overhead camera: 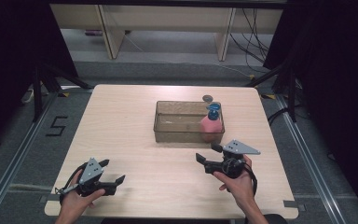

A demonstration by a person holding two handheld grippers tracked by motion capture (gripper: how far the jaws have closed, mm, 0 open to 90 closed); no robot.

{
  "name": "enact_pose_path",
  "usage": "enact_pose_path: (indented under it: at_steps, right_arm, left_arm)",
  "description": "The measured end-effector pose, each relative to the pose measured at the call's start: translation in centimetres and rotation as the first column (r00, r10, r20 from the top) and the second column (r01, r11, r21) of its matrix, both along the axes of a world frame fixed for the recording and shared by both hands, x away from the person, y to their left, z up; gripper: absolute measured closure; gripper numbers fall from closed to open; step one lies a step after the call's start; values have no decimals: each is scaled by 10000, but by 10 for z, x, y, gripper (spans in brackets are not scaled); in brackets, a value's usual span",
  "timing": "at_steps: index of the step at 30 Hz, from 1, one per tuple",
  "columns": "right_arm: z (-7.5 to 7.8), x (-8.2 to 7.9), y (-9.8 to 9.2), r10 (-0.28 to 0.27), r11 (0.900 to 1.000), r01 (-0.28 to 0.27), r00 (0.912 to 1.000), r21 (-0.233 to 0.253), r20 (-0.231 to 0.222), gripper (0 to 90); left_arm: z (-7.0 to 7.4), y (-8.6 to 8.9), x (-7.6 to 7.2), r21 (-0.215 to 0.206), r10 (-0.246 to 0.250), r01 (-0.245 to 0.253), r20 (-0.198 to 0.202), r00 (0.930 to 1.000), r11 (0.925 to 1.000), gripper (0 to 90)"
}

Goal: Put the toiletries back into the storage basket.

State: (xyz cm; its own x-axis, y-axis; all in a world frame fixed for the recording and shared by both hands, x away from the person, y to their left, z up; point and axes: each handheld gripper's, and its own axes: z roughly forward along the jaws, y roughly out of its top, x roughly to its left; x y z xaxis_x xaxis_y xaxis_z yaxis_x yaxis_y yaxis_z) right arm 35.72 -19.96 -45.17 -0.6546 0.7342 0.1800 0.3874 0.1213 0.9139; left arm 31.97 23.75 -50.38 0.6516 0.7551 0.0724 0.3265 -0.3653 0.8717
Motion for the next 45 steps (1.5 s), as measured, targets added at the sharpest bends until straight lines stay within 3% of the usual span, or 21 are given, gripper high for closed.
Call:
enact_pose_path:
  at_steps: [2, 5, 7, 8, 9, 10, 11, 13, 15, 17, 19, 22, 27, 28, 35, 37, 38, 40, 41, 44, 45]
  right_arm:
    - [0, -3, 0, 62, 9999, -59, 9997, 131, -257, 223]
    - [-2, -3, -1, 131, 9999, -131, 9999, -14, 63, 214]
    - [-3, -5, -2, 120, 9999, -120, 9999, -68, -22, 214]
    - [-3, -7, -2, 110, 9999, -109, 9994, 33, -339, 213]
    - [-4, -7, -3, 92, 9998, -94, 9999, -153, -107, 213]
    - [-4, -9, -1, 81, 9998, -75, 9992, 164, -403, 213]
    - [-5, -8, -2, 116, 9999, -116, 9998, -11, -148, 212]
    - [-6, -11, -1, 149, 9998, -144, 9992, 142, -366, 211]
    - [-7, -10, -1, 109, 9999, -109, 9999, -16, 9, 209]
    - [-7, -13, 0, 240, 9996, -237, 9992, 121, -312, 208]
    - [-8, -14, -1, 188, 9997, -189, 9998, -123, -50, 207]
    - [-9, -17, 1, 308, 9995, -305, 9988, 101, -371, 206]
    - [-10, -20, 1, 416, 9991, -415, 9987, 39, -282, 202]
    - [-10, -22, 2, 307, 9995, -305, 9981, 39, -536, 201]
    - [-13, -25, 1, 601, 9982, -602, 9980, -37, -204, 187]
    - [-14, -28, 3, 574, 9981, -557, 9961, 265, -666, 182]
    - [-15, -27, 3, 663, 9977, -657, 9968, 145, -443, 180]
    - [-14, -29, 3, 661, 9978, -654, 9964, 131, -535, 176]
    - [-15, -28, 2, 614, 9981, -616, 9978, -50, -247, 175]
    - [-16, -32, 3, 613, 9981, -606, 9967, 139, -536, 164]
    - [-17, -31, 2, 694, 9976, -695, 9970, -7, -332, 162]
  left_arm:
    - [0, 0, 0, 6, -2, 2, 18, 10000, 10000, 148]
    - [0, 0, 0, 37, -39, 39, 39, 10000, 10000, 148]
    - [0, 0, 0, -13, 32, -32, 7, 10000, 10000, 148]
    - [0, 0, 0, -2, 19, -19, 14, 10000, 10000, 148]
    - [0, 0, 0, -6, 17, -17, 16, 10000, 10000, 148]
    - [0, 0, 0, 15, -2, 2, 23, 10000, 10000, 148]
    - [0, 0, 0, -1, 13, -13, 9, 10000, 10000, 148]
    - [0, 0, 0, -7, 18, -18, 17, 10000, 10000, 149]
    - [0, 0, 0, -12, 21, -21, 7, 10000, 10000, 148]
    - [0, 0, 0, 9, -6, 6, 3, 10000, 10000, 148]
    - [0, 0, 0, 23, -13, 13, 5, 10000, 10000, 148]
    - [0, 0, 0, -21, 26, -26, 6, 10000, 10000, 148]
    - [0, 0, 0, 12, -2, 2, -4, 10000, 10000, 148]
    - [0, 0, 0, 3, -6, 6, 5, 10000, 10000, 148]
    - [0, 0, 0, -10, -2, 2, -5, 10000, 10000, 148]
    - [0, 0, 0, -20, 6, -6, -13, 10000, 10000, 148]
    - [0, 0, 0, -21, 6, -6, -16, 10000, 10000, 148]
    - [0, 0, 0, -24, 29, -29, 7, 10000, 10000, 148]
    - [0, 0, 0, -25, 28, -28, 4, 10000, 10000, 148]
    - [0, -1, 0, -16, 31, -31, -2, 10000, 10000, 148]
    - [0, -1, 0, -9, 21, -21, 14, 10000, 10000, 148]
